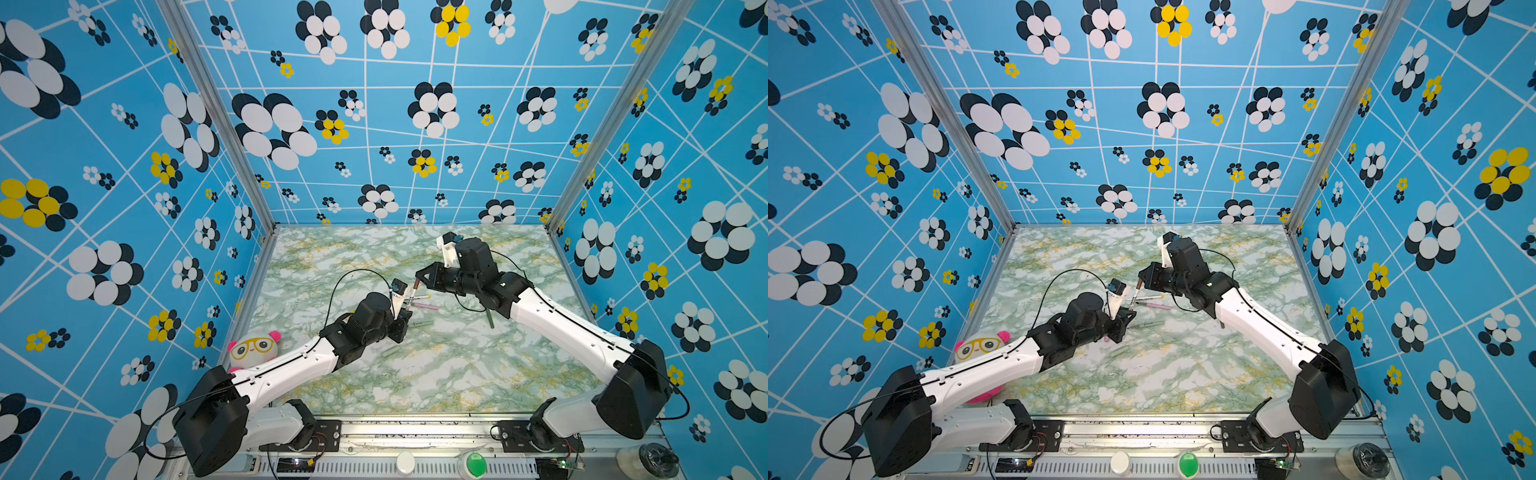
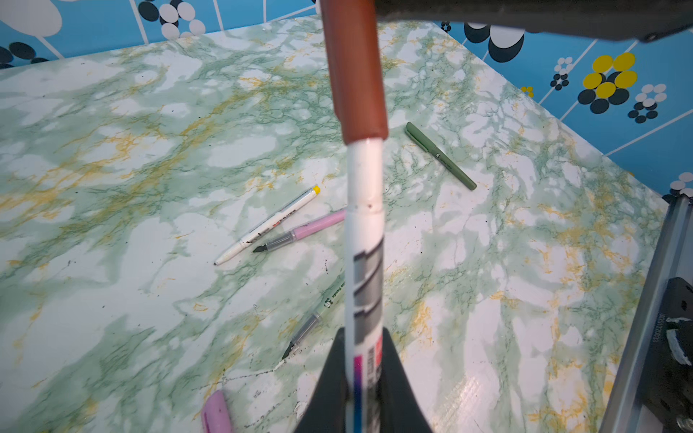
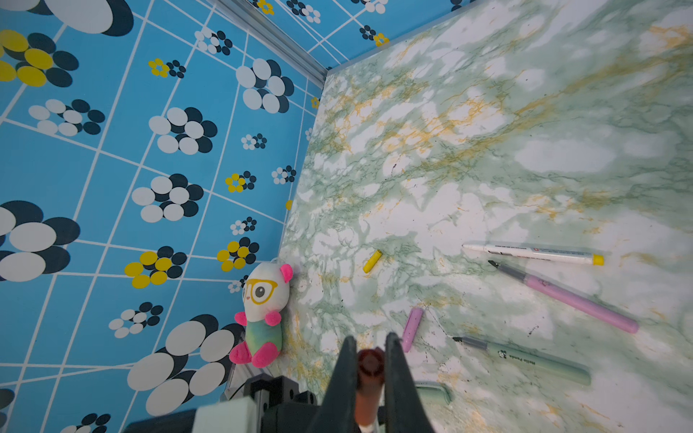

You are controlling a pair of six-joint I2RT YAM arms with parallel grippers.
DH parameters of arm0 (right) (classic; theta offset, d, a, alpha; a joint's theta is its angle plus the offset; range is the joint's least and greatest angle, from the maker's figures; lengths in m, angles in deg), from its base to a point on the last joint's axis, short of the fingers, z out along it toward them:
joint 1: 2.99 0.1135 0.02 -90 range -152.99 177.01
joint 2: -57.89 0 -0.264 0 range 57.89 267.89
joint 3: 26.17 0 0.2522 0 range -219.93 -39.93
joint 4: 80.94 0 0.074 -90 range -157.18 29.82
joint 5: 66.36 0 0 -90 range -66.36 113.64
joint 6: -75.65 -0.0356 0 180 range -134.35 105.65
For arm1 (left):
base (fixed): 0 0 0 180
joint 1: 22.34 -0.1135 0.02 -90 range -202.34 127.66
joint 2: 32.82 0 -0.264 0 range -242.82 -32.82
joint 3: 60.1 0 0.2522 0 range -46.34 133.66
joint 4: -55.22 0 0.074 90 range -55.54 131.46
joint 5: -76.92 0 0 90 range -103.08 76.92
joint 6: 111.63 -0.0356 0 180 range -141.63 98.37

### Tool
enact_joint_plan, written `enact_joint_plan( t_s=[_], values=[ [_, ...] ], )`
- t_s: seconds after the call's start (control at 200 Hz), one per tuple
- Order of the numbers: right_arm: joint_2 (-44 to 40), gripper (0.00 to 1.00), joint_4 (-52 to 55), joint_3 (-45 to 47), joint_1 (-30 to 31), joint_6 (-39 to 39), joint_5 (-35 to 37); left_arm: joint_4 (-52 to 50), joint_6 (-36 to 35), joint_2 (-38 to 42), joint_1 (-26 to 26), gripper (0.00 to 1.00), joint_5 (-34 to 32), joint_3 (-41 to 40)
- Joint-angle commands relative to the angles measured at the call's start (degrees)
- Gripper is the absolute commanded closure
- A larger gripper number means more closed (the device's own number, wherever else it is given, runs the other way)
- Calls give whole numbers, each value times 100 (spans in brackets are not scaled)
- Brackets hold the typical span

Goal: Insert pens into pen caps
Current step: Put on the pen cap to the pen.

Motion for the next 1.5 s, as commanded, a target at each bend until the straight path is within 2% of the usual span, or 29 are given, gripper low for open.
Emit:
enact_joint_plan(
  t_s=[0.0,0.255,0.54,1.005,1.169,1.494],
  values=[
    [221,92,1052,100,159,42,-382,1090,-257,225,1,100,-437,329],
    [151,87,998,147,167,230,-569,958,-370,121,1,100,-265,473],
    [6,81,968,115,168,350,-394,843,-414,101,1,100,-143,473],
    [-382,54,1100,20,159,462,27,865,-344,14,1,100,-153,359],
    [-502,53,1247,-138,120,491,255,813,-352,23,0,100,-186,300],
    [-429,52,1275,-527,111,608,205,745,-388,-7,-1,100,-171,260]
  ],
)
